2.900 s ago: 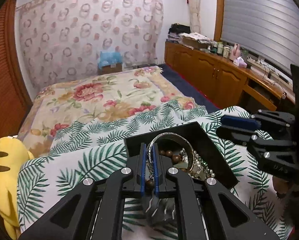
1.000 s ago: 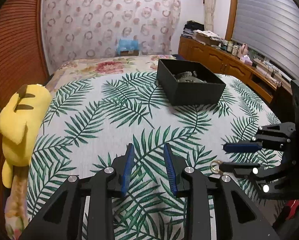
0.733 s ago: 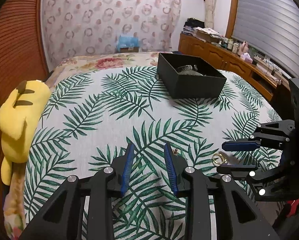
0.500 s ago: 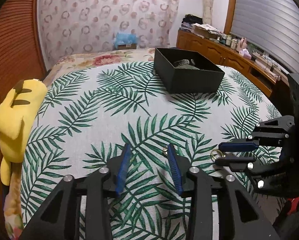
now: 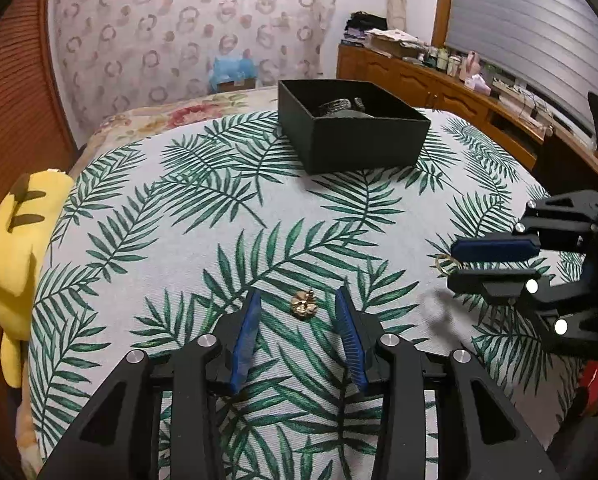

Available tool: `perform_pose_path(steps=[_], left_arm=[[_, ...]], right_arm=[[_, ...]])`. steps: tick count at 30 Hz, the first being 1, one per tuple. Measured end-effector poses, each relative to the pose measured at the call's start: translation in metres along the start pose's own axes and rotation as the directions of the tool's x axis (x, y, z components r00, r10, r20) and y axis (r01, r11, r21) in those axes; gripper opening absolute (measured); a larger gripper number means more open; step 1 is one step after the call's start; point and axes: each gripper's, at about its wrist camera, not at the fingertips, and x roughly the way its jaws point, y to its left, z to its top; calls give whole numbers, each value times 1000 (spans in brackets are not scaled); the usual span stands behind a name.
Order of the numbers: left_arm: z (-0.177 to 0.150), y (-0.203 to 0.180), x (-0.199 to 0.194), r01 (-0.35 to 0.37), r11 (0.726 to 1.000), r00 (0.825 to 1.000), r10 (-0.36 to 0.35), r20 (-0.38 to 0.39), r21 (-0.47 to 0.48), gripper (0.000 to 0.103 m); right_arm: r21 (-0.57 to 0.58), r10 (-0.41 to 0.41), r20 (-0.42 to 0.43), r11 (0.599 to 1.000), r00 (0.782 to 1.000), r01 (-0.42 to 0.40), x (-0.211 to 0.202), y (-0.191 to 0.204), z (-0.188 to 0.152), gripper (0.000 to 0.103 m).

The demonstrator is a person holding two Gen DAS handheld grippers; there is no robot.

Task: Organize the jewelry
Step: 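Carry the ring with the right gripper while the left gripper grasps and carries the gold earring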

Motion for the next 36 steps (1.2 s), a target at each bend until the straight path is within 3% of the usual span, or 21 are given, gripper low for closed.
perform_pose_path(steps=[3,10,13,21,36], left_arm=[[0,-3,3,-5,1000,1000,5,-9,10,26],[-1,-4,8,-15,1000,1000,16,-20,21,25],[-1,-4,9,-15,1000,1000,15,-20,17,14],[5,-2,4,-28,999,999,28,17,-25,14],[61,-11,-14,-32,999,992,32,123,-1,14]], right_arm=[[3,-3,2,1000,1000,3,-1,-2,1,21],[6,-4,5,1000,1000,3,-1,-3,2,21],[8,-2,10,1000,1000,2,-2,-3,2,21],[33,-22,35,999,999,20,-12,-17,4,21],[54,-122,104,992,987,117,-31,-70,42,21]])
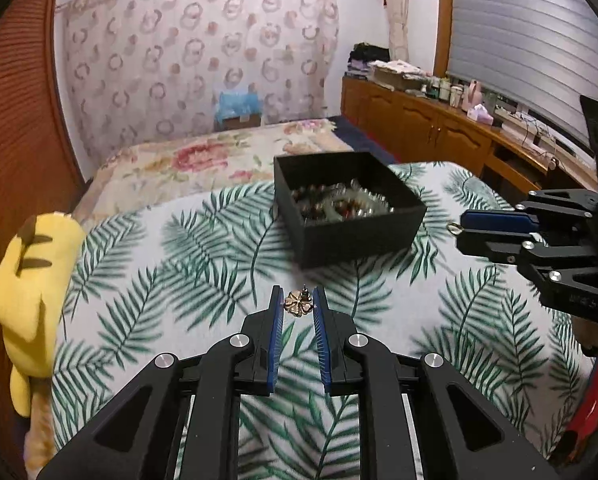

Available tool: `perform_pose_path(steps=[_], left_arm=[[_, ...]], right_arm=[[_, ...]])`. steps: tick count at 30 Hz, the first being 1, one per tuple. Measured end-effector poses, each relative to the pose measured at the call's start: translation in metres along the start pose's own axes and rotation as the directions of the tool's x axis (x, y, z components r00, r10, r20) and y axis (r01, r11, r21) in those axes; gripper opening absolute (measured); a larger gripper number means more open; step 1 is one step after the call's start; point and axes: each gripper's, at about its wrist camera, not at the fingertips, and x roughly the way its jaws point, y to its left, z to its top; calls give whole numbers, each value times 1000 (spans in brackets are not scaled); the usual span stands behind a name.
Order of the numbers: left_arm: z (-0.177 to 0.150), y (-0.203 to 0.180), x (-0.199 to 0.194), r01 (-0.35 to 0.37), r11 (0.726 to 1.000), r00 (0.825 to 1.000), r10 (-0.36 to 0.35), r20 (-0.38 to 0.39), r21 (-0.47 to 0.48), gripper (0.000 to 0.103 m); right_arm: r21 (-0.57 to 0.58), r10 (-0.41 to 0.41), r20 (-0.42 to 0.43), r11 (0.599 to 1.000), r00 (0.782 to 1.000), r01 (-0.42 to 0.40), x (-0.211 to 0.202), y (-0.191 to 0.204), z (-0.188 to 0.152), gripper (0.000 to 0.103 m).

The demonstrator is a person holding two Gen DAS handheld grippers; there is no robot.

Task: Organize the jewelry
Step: 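Carry the ring with the right gripper while the left gripper grasps and carries the gold earring, then lower the ring and earring into the box and open both grippers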

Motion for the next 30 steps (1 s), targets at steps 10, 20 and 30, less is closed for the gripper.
perform_pose_path(steps=[10,20,30], left_arm=[[27,-9,11,6,1000,1000,-7,28,24,14],[51,-12,33,15,1000,999,-15,37,23,14],[61,-25,57,24,1000,999,-25,33,18,32]], right_arm=[[60,-18,12,998,1000,17,30,-38,26,21],[148,21,2,989,1000,-21,63,-65,32,28],[199,-14,31,980,999,8,44,-67,12,32]])
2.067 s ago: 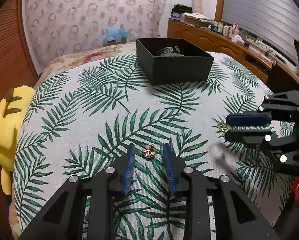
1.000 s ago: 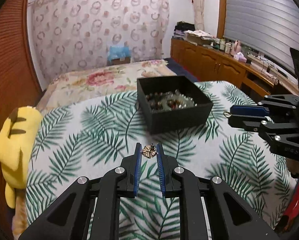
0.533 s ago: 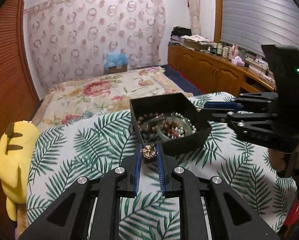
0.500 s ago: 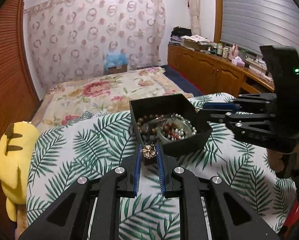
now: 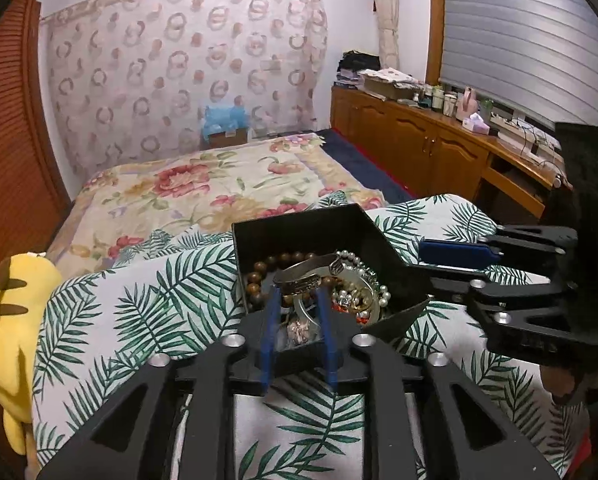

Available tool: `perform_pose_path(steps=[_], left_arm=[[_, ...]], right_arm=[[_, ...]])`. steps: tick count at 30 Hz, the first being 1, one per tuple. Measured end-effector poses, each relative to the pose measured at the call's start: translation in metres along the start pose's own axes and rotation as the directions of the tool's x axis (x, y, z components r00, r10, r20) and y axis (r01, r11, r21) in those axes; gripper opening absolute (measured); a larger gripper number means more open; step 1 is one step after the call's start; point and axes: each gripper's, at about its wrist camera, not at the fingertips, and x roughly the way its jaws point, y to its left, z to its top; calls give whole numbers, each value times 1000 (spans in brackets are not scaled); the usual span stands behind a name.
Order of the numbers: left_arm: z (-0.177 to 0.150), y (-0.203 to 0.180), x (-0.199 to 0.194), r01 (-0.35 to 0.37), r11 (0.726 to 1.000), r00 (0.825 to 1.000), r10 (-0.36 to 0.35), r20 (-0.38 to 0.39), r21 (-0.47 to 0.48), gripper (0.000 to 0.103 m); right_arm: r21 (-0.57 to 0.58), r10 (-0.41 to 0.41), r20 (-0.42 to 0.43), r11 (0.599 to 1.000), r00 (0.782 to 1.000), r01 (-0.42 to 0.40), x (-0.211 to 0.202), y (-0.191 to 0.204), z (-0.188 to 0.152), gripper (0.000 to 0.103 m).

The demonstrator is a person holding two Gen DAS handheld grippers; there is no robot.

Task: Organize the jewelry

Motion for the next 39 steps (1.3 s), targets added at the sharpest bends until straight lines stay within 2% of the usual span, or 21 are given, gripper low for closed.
perform_pose_path(steps=[4,5,6,8,11,12,14,16,26,39], left_arm=[[-6,1,-8,-9,1000,1000,9,10,-16,50],[-9,2,-13,-23,999,1000,23,17,-22,65],[-10,1,-18,-35,999,999,36,27,-24,77],[-15,2,-30,-59,998,997,60,50,-32,88],[-22,4,-48,-75,996,994,79,73,-54,95],[-24,5,-53,-81,995,993,86,77,-60,95],[-29,3,-62,-107,992,991,111,76,-63,95],[-33,2,-69,-134,989,987,139,78,-68,95],[-46,2,-94,-138,987,983,147,112,-85,95],[-48,2,-96,-132,986,984,143,107,-106,95]], right_arm=[[30,-38,33,999,999,37,-19,2,-10,32],[31,-48,44,998,998,46,-24,4,-12,32],[33,-59,57,998,997,57,-30,6,-14,37],[49,-94,93,995,991,90,-46,12,-20,61],[75,-133,133,989,982,124,-66,18,-27,78],[79,-144,141,988,979,134,-71,20,-29,81],[91,-158,161,985,974,145,-82,24,-35,95],[110,-167,178,983,970,149,-91,26,-39,100],[156,-207,194,971,959,179,-105,25,-51,100],[159,-235,200,966,951,205,-108,32,-56,100]])
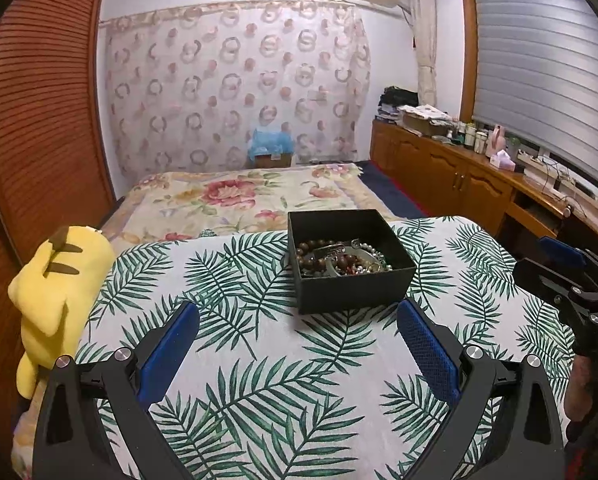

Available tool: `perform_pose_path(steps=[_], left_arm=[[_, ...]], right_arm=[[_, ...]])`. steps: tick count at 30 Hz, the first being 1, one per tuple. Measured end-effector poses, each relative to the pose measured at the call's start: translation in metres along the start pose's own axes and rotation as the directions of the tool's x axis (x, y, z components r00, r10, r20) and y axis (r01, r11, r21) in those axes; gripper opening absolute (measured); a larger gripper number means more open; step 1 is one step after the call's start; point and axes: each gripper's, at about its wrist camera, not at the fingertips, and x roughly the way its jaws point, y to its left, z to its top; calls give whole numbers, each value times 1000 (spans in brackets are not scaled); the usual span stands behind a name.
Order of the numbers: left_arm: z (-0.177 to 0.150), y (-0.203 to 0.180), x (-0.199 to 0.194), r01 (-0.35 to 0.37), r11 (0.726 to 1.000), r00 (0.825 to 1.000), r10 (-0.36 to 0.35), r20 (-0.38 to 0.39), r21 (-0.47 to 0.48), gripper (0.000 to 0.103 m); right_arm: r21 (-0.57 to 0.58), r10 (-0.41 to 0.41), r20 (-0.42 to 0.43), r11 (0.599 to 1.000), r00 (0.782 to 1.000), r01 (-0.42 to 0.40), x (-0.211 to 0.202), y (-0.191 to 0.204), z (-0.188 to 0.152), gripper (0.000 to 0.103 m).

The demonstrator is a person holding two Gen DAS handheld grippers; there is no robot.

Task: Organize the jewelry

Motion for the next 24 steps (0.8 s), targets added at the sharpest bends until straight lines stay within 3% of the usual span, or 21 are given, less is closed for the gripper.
perform_pose_path(steps=[24], left_arm=[[-1,-9,-5,1,1000,1000,-1,16,1,95]], right_arm=[[2,-3,4,1000,1000,3,0,1,-1,100]])
